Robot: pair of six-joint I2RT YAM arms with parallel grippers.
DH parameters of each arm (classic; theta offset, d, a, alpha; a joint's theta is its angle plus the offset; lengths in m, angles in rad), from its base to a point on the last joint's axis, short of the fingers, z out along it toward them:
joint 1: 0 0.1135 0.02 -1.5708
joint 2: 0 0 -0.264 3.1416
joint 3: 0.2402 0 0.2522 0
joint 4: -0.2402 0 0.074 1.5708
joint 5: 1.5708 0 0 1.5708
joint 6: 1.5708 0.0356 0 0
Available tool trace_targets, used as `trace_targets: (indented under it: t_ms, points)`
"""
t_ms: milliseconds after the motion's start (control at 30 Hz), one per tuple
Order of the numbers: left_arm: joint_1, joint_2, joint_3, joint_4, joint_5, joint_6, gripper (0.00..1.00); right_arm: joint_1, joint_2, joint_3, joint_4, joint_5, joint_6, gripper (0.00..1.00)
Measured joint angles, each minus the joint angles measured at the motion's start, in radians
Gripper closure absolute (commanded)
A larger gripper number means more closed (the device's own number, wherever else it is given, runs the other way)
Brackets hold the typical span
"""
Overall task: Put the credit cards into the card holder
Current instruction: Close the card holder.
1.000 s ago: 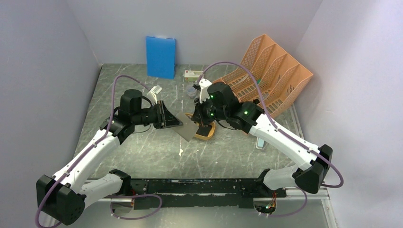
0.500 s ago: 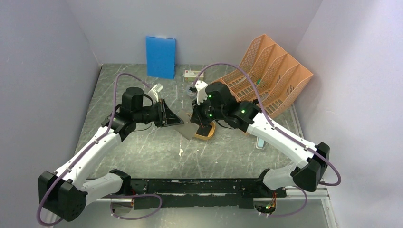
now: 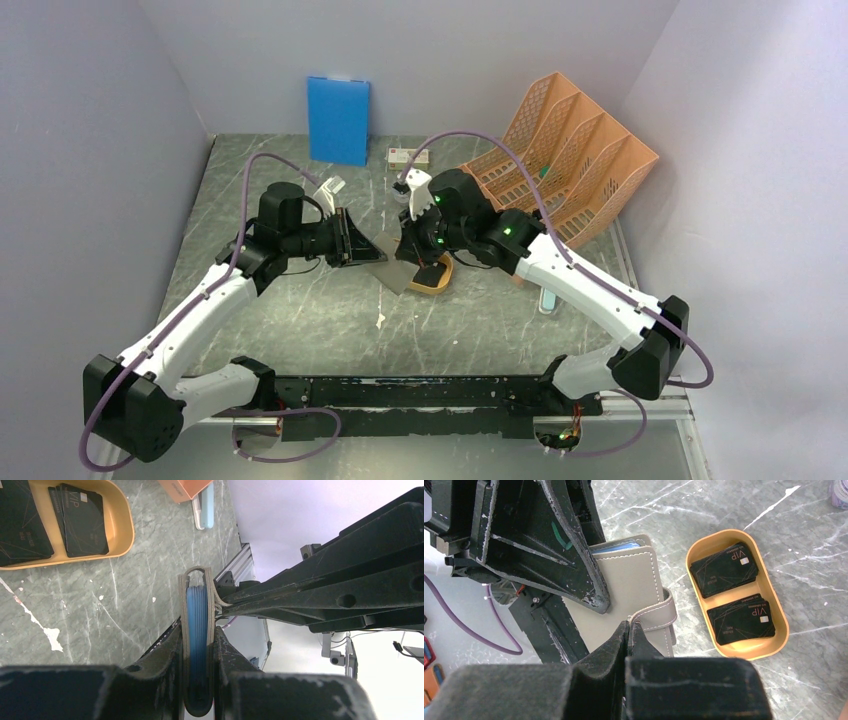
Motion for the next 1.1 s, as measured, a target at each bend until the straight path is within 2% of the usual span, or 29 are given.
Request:
trace_targets:
  t_ms: [600,1100]
  points:
    - [0.004,0.003,0.007,-0.024,0.001,0.002,0.95,0.016,0.035,0.017,-0.008,0.008,-0.004,1.00]
    - [0.018,0.002,-0.003,-0.015,0.001,-0.057,0.95,0.036,0.063,0.039,-0.011,0.055,0.000,1.00]
